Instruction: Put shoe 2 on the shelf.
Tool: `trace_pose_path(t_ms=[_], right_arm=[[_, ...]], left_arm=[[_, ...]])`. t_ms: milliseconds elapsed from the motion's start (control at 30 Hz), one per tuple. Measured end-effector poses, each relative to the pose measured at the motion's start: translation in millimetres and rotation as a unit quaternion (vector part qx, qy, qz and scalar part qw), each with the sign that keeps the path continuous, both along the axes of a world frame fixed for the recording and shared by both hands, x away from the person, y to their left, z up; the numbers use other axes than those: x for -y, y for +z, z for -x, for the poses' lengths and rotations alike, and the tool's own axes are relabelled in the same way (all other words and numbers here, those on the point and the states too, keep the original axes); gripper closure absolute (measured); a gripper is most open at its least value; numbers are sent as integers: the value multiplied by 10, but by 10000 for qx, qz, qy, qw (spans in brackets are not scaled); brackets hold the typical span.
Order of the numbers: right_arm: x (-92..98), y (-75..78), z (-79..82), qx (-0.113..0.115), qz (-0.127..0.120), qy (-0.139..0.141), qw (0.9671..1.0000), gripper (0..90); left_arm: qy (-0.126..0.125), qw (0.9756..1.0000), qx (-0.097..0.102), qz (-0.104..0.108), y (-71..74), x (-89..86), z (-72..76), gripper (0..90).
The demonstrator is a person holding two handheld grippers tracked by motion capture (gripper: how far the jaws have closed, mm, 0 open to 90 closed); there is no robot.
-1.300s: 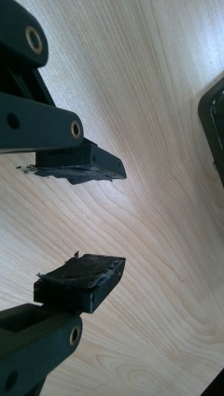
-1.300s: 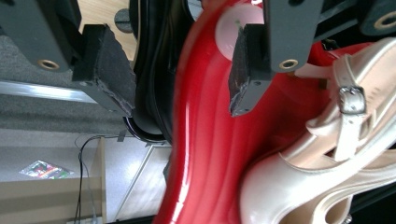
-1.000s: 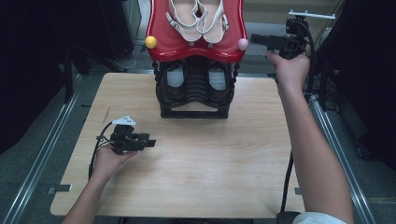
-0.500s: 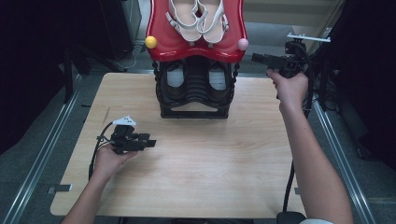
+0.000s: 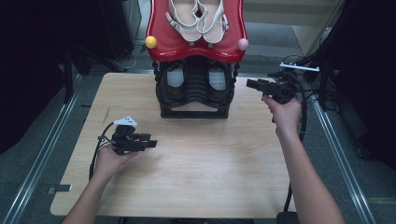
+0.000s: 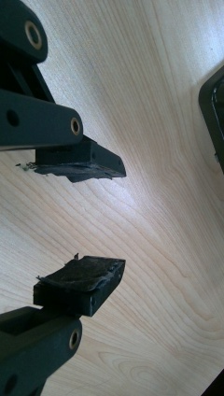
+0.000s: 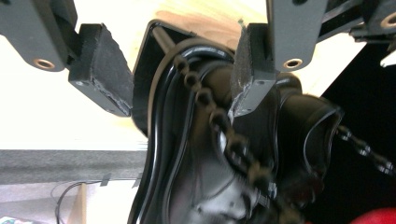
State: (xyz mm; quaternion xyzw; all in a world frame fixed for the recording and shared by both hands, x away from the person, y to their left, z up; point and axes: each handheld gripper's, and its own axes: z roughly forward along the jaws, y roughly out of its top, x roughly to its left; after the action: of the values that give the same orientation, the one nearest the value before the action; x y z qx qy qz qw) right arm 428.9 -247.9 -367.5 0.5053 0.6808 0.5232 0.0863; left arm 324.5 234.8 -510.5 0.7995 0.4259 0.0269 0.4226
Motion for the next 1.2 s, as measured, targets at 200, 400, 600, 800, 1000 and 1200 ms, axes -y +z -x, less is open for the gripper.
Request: trace_pose_path(t_ms=[200,400,600,800,1000,1200], right_arm=[[-41,-213,185,4,-138,145,9998,403],[-143,-440,369,-18,-71,319,9995,401],[-227,-662,503,-141,-94,505,9986,393],[-338,-916,644,-165,-17,641,9978,393],[-444,-1133,713,-246,80,744,9969,395],[-490,-1270,757,-237,20,772,9967,392]], left_arm=[[-10,10000,-17,-10,-4,7,-1,489],[-27,10000,-19,-53,-13,27,1,482],[-48,10000,-43,-39,-17,32,0,478],[-41,10000,-78,-28,-28,57,-2,469],[-100,9999,-81,11,-23,89,2,457],[-85,9999,-69,-18,-23,112,1,449]])
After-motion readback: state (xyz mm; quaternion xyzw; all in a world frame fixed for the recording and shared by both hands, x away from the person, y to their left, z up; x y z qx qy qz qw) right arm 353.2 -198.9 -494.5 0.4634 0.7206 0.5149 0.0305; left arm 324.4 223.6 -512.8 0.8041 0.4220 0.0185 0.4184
